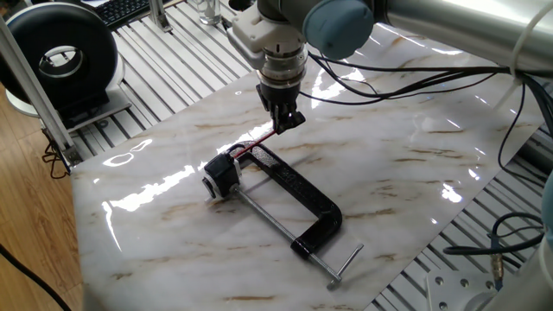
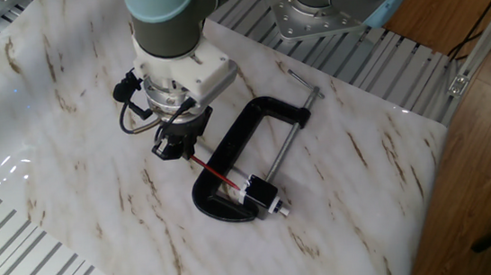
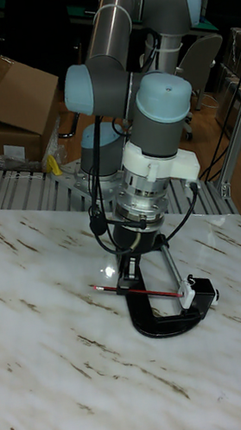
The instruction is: Insert the pencil into the pencil sharpener
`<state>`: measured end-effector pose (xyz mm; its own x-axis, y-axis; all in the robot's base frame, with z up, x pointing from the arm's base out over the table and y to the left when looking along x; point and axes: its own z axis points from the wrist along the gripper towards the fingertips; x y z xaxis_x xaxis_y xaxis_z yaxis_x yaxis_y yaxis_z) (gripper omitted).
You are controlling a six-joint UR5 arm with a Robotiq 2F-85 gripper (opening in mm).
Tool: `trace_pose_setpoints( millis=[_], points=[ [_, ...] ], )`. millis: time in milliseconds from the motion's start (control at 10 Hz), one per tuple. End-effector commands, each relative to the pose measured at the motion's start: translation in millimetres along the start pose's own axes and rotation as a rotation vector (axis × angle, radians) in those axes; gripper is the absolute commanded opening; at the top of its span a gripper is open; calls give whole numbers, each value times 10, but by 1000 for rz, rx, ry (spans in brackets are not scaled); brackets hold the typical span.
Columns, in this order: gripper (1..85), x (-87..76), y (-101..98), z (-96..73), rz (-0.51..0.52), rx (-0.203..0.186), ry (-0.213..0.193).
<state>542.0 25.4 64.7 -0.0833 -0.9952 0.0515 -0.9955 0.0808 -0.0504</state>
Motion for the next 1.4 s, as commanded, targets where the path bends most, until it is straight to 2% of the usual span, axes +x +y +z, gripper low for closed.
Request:
trace_pose_setpoints(
  millis=[0,500,800,1300],
  points=[
    [10,-85,11,-13,24,-1,-18],
    [10,-137,8,-16,30,-1,-44],
    [10,-57,47,8,18,-3,-54],
    [10,-38,55,17,14,0,-61]
  ],
)
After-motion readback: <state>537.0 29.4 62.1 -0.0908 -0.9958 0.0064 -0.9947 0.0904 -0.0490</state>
